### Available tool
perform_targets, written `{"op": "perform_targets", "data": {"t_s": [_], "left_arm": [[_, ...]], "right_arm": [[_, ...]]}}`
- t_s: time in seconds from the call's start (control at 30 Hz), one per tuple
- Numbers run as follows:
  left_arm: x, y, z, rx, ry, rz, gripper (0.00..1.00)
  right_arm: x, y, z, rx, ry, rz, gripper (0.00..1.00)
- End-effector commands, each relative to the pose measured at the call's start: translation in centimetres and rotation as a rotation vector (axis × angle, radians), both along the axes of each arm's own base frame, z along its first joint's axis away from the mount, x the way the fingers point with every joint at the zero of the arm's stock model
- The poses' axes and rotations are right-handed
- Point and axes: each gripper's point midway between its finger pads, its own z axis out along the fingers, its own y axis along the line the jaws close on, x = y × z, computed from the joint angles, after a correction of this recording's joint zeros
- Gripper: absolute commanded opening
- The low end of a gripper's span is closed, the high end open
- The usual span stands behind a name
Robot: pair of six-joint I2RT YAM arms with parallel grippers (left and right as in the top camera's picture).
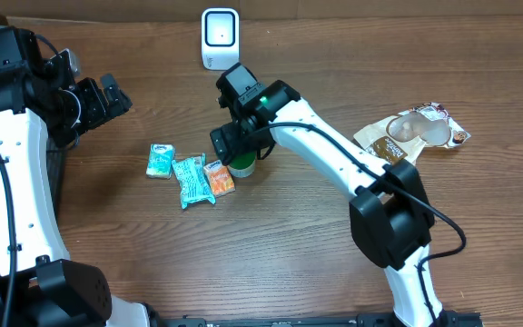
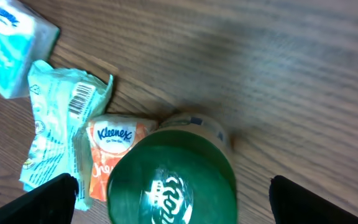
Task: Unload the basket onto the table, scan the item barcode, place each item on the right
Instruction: 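Lower the right gripper and grasp the green-lidded jar by its lid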
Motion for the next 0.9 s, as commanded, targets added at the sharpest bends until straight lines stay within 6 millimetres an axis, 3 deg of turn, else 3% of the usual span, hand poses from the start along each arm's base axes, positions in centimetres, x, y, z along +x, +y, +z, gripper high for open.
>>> {"op": "perform_targets", "data": {"t_s": [0.0,0.13,0.43,0.63,0.87], "left_arm": [[0.1,0.0,-0.1,0.007,-0.001,-0.012,0.99],[0.1,0.0,-0.1,0.007,-0.002,-0.012,0.99],[0.1,0.0,-0.1,0.007,-0.001,-0.012,0.99],[0.1,0.0,-0.1,0.007,-0.001,-0.012,1.00],[0.1,0.0,-0.1,0.007,-0.001,-0.012,1.00]], "right_arm": [[-0.5,0.5,-0.9,0.010,0.037,-0.014,0.95],[-0.7,0.3,-2.0,-0.009,0.058,-0.014,0.92],[-0.3,-1.3,-2.5,-0.096,0.015,0.051,0.70],[0.9,-3.7,-0.4,-0.238,-0.090,0.170,0.68],[-0.4,-4.0,3.7,-0.269,-0.170,0.603,0.70]]}}
